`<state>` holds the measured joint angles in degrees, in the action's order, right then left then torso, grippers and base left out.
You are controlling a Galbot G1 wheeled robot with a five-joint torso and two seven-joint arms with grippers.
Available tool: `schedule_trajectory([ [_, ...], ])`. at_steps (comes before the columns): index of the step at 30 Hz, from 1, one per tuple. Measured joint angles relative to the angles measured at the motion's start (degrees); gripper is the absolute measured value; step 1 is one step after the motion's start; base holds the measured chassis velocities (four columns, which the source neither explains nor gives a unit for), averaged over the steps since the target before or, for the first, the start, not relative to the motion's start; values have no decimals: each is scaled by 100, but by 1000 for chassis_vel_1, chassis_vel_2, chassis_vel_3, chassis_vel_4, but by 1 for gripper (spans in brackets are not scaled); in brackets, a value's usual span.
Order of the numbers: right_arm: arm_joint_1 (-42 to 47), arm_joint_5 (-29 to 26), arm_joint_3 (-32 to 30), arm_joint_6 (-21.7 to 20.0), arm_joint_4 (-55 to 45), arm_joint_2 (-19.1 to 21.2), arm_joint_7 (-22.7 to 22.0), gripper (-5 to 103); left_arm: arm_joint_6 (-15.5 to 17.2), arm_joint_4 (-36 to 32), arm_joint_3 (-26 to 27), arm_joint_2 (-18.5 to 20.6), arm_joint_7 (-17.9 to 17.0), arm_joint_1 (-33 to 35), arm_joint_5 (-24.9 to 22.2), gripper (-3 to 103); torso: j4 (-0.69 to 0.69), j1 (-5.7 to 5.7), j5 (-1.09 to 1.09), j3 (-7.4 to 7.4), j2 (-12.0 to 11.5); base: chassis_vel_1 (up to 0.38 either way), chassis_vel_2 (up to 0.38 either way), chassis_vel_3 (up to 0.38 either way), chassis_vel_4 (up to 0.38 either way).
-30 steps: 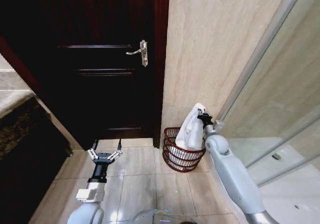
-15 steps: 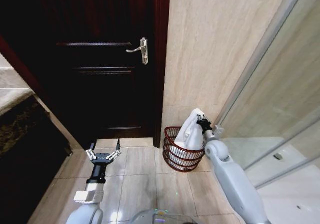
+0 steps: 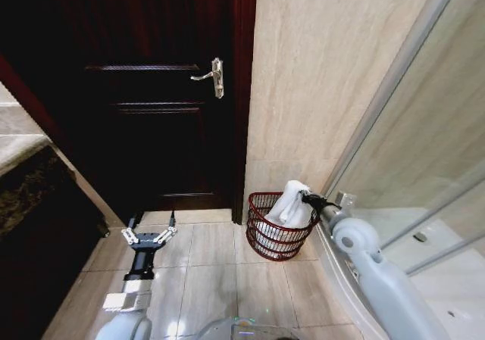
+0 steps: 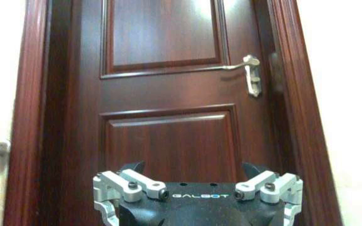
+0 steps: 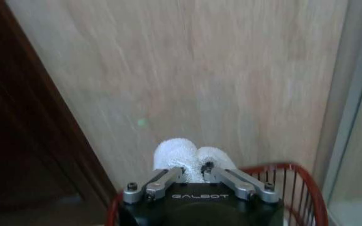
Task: Discard the used towel into the hamper.
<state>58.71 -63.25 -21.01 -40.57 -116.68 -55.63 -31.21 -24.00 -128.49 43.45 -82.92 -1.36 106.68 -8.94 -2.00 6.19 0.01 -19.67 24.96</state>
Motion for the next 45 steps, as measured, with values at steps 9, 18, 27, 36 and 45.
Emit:
schedule_trajectory([
  [9,-462,-1137,304,-155,863,283,-161,8,-92,-20,139,-115,14,71,-51,100,1,4,0,-6,11,0,0,0,0],
  [18,-1065,-606,938,-156,2055,148,224,8,-21,-12,138,-183,27,11,-27,100,1,6,-1,-10,16,0,0,0,0],
  [27,-1570,57,1406,-162,3017,-268,452,8,95,-2,117,-146,31,-70,-14,100,0,7,-1,-12,20,0,0,0,0],
  [36,-1702,591,1671,-147,3909,-512,652,8,378,-90,40,45,29,-78,4,100,0,8,0,-13,23,0,0,0,0],
  [45,-1433,1185,1464,-140,3606,-351,846,30,517,-71,-9,163,28,-78,50,100,1,9,0,-14,25,0,0,0,0],
])
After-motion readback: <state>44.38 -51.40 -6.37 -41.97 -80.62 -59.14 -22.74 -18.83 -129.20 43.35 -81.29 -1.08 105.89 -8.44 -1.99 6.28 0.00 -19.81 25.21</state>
